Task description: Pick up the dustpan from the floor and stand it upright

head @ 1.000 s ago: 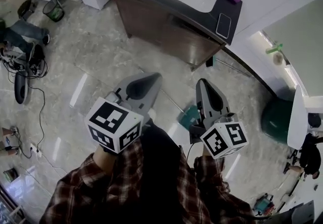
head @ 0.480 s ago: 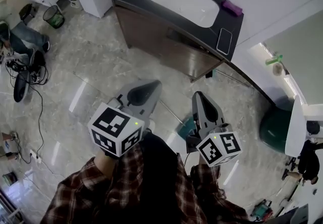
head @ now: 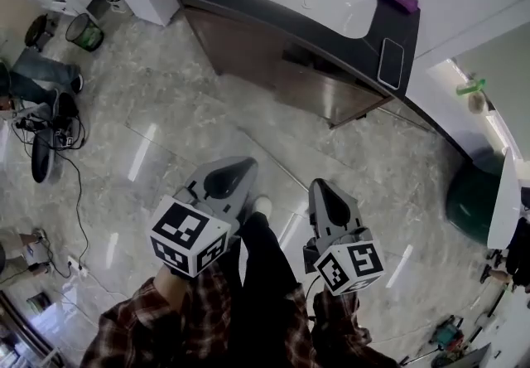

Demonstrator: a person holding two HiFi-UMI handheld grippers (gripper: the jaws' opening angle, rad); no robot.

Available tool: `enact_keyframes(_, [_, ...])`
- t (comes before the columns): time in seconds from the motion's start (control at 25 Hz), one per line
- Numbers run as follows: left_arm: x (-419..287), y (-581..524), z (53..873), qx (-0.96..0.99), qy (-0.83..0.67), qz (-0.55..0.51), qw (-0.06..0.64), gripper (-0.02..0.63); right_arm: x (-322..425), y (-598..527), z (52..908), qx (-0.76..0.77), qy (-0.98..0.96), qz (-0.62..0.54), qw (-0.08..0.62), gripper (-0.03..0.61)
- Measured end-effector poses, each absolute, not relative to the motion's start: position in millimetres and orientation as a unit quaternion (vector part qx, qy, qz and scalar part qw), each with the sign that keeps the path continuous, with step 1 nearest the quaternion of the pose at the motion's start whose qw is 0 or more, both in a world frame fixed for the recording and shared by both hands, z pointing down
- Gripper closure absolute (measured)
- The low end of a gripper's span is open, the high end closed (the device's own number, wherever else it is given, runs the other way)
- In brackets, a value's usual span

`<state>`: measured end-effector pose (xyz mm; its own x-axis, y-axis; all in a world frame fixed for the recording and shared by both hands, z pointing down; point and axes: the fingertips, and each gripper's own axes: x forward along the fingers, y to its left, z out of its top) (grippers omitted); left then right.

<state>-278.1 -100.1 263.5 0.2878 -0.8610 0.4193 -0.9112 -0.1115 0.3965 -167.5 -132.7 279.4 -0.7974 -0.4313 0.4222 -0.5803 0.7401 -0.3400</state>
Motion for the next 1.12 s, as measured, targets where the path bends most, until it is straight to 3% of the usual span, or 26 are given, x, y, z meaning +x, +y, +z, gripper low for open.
enact_keyframes(0.32, [-288,-137,385,0.754,-0.571,0.066,0.32,0.601,-162,-143,384,0.307,-0.895,0.263,0.191,0.567])
enact_keyframes(0.76, [-303,-180,620,0.727,-0.566,0.132,0.365,0.6,-133,-156,547,0.326,-0.865,0.322,0.205,0.568])
enact_keyframes(1.12, [-345,-188,824,0.676,-0.587,0.224,0.385,0.448,-120,-147,657,0.33,-0.837,0.39,0.194,0.568])
